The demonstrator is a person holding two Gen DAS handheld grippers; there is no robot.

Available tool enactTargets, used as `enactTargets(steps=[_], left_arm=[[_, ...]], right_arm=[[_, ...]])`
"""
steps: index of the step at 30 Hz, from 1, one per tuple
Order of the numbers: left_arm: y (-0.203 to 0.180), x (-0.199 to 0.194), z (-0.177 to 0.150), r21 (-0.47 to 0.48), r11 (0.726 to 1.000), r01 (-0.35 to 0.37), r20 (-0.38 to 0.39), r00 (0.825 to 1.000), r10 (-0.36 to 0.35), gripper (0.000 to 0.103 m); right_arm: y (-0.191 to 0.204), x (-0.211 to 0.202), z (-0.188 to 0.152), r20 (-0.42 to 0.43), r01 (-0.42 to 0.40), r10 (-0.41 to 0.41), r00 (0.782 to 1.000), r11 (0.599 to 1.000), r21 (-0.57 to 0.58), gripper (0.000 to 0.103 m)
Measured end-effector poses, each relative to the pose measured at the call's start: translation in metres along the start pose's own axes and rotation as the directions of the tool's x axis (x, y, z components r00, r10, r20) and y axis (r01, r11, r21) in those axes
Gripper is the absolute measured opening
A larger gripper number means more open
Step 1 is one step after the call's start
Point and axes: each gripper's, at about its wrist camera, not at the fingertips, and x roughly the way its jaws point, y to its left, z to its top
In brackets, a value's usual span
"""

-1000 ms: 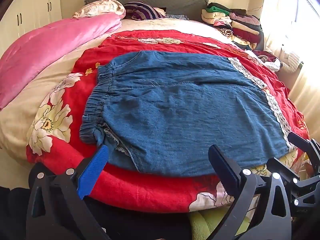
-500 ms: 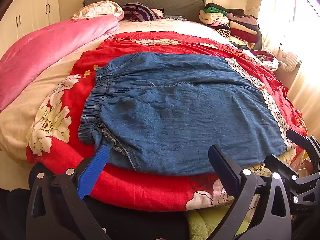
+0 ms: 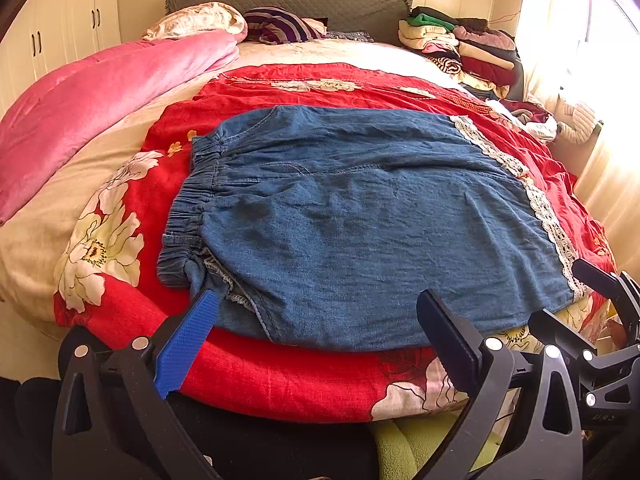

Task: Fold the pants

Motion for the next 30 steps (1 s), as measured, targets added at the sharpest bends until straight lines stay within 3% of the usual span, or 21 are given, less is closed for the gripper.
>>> enactTargets(steps=[30], left_arm=[[0.0044, -0.0044, 0.0023, -0.009, 1.000, 0.005, 0.012, 1.000, -0.005, 0.099]], right_arm=[[-0.0026, -0.0002, 0.0001, -0.002, -0.001, 0.001, 1.000, 1.000, 0.004, 0.095]])
